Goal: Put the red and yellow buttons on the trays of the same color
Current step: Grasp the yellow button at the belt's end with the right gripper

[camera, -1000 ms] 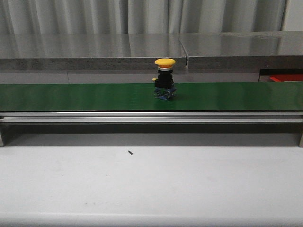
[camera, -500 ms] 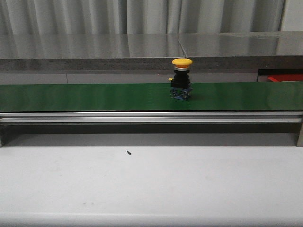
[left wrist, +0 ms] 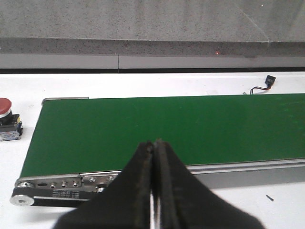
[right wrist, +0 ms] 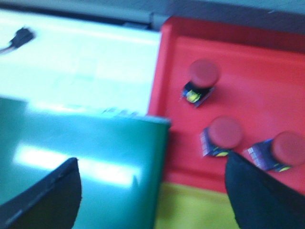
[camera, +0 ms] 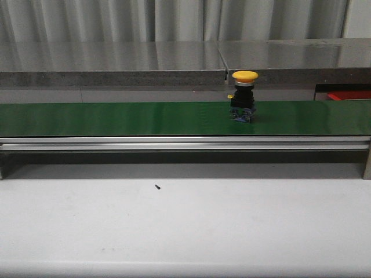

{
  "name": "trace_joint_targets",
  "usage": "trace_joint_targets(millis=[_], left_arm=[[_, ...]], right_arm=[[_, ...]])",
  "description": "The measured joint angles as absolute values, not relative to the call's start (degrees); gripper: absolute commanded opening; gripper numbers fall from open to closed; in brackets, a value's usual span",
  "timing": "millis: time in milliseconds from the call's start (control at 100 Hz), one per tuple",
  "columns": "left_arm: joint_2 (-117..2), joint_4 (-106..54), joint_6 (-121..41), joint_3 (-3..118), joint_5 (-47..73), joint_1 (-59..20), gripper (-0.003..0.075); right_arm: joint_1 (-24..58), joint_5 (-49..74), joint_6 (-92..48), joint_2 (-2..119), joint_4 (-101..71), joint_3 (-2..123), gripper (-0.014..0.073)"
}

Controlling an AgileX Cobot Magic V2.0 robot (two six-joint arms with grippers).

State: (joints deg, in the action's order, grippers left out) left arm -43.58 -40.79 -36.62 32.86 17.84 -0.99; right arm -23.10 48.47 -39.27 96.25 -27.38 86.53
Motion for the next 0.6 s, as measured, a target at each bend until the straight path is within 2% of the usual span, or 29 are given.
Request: trace_joint_targets(millis=[220, 600], left_arm=[[-43.6, -40.8, -36.6, 32.9, 17.8, -1.0, -0.0019], [-43.6, -40.8, -36.6, 32.9, 17.8, -1.0, -0.0019]], right_arm=[[-16.2, 44.8, -41.8, 86.1, -27.4, 68.9, 0.0610], [-2.2, 41.6, -42.2, 86.4, -28.1, 64.0, 0.0610]])
